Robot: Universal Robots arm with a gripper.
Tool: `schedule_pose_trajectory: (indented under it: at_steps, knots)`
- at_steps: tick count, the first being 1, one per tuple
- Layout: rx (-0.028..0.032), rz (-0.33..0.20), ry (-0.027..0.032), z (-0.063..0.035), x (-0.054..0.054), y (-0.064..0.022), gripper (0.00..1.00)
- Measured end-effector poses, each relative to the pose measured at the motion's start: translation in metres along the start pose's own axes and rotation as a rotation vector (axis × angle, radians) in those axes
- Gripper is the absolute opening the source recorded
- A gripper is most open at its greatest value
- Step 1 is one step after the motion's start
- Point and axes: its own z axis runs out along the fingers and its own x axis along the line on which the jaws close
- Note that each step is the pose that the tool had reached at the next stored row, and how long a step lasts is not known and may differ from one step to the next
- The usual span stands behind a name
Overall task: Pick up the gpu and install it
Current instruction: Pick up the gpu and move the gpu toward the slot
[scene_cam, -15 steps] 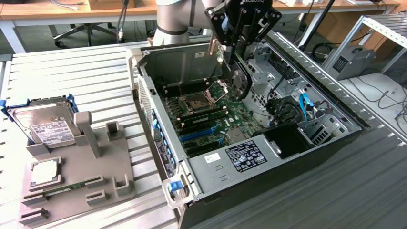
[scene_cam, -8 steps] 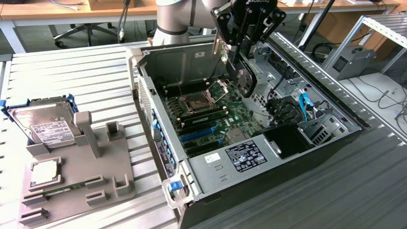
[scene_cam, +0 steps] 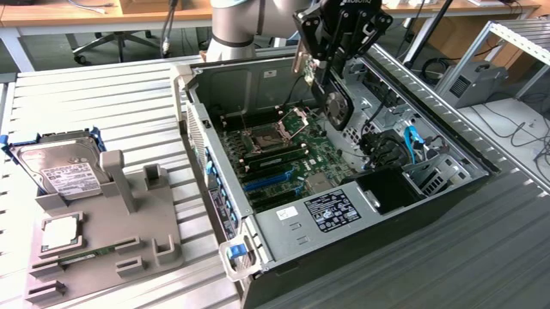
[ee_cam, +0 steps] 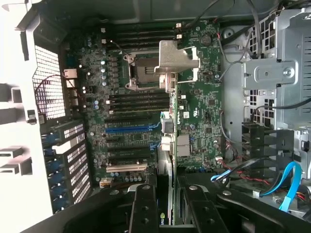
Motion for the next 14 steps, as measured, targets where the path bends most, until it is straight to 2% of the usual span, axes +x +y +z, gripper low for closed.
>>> schedule_pose_trajectory:
  at_steps: [14]
  knots:
    - [0.0001, 0.000, 0.0000, 0.0003, -0.018, 0.0013, 0.26]
